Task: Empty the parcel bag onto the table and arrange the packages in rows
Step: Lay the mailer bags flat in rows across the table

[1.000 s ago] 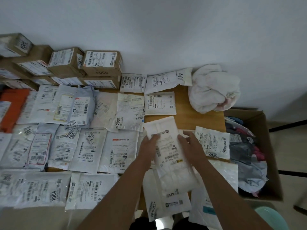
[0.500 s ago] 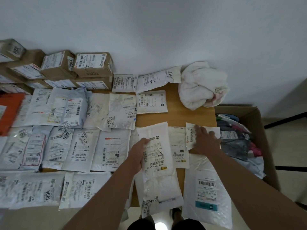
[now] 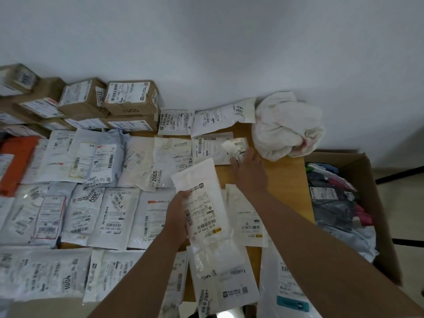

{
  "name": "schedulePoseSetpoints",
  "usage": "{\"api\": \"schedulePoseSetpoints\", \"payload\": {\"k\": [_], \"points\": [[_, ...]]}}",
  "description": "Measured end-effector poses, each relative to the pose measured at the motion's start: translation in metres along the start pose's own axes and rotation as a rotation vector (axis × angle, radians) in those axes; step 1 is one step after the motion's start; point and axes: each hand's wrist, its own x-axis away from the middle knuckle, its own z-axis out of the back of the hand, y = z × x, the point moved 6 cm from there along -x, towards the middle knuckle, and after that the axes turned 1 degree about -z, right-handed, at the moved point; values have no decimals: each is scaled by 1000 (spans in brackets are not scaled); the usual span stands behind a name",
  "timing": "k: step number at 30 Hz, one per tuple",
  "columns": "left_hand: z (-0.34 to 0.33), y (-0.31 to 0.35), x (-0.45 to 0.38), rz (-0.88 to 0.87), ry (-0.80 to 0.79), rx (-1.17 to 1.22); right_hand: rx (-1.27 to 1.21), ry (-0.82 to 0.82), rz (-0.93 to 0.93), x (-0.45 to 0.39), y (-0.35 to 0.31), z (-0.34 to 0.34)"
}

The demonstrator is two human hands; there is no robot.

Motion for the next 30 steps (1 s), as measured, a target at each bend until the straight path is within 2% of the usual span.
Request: {"api": "schedulePoseSetpoints", "payload": {"k": [2,5,8,10,19,21,25,28,30], "points": [[1,4,-3,-19,2,-5,-42,8,-59,-16,-9,-5],[-1,9,-6,-20,-1,-3,-3,-78,-143,-17,-11,-20],[-4,11,-9,0,-6,4,205,-64,-9,-1,-9,-33],[-5,11,-11,-3,5,-1,254,-120,6,2,1,-43],[-3,2,-13,43,-4,-51,198,-90,-55,-17,2,-40],[-4,4,-12,1,15,-122,198,-53,-46,-14,-2,-36],[-7,9,-13,-107,102,-495,48,184,40,9,4,-21],[-14,6,-16,-151,94,-978,34,124,134,32,16,-25],[-20,15,-16,-323,200,-1269,108,78,220,43,18,-30]]}}
